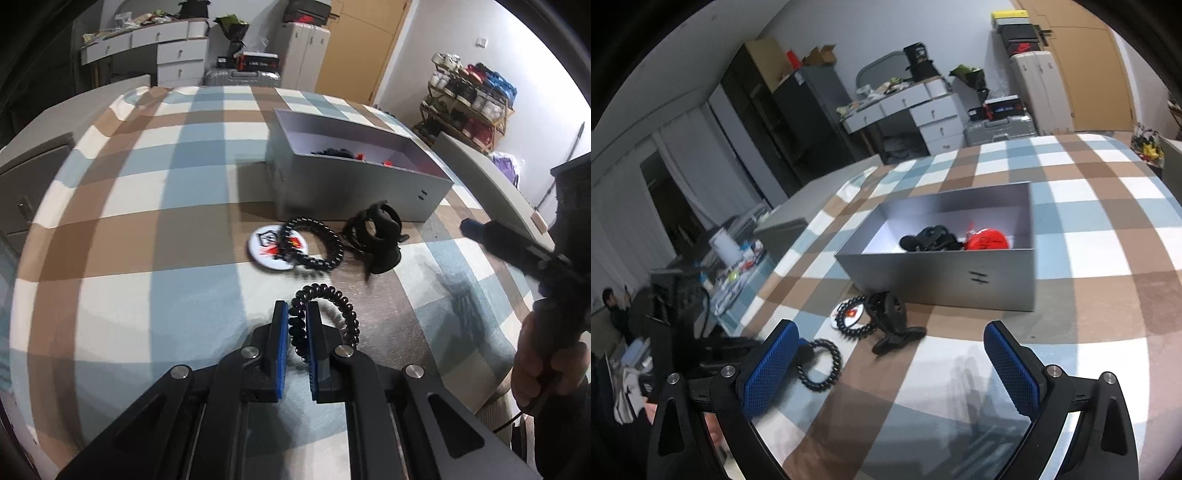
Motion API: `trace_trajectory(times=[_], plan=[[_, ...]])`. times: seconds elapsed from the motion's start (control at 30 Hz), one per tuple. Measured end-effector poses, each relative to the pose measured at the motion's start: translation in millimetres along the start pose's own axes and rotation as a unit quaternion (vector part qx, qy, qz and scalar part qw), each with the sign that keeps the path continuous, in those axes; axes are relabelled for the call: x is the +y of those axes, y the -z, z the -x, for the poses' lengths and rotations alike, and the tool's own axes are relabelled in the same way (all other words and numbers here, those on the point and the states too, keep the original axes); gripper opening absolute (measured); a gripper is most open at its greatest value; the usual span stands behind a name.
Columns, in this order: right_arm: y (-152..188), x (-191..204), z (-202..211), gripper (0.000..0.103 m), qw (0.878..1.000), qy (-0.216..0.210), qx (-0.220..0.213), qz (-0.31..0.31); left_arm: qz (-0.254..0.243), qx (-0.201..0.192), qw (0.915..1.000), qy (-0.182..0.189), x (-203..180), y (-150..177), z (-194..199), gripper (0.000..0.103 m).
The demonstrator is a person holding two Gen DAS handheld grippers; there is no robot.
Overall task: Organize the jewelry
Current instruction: 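Grasp a black coiled hair tie with the left tool while the right tool grasps a black claw clip, then carry the hair tie and claw clip into the grey box and open both tools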
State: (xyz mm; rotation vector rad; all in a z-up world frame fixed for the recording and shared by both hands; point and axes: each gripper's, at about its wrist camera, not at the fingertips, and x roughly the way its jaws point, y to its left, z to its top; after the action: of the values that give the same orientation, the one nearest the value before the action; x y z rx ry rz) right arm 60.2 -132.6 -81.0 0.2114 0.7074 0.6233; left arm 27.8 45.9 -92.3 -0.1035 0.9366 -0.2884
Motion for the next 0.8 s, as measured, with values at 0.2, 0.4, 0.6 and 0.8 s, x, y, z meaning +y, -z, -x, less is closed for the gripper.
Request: trace_trajectory(times=[0.2,0.4,0.6,0.8], plan=[[-4,12,-31,0.077,0.999,0.003,0.037,0.018,0.036,-0.039,0.9985,-0.006,19,1,19,0.005],[-9,21,-61,0.052,0.996,0.039,0.07,0.049,0.057,-0.058,0.9966,-0.002,32,1,27,0.005],[-6,22,-66,0.03,0.993,0.063,0.079,0.06,0.07,-0.072,0.995,0.006,39,-1,32,0.005],[-3,22,-52,0.03,0.995,0.047,0.065,0.053,0.067,-0.084,0.9941,0.011,40,-11,35,0.005]])
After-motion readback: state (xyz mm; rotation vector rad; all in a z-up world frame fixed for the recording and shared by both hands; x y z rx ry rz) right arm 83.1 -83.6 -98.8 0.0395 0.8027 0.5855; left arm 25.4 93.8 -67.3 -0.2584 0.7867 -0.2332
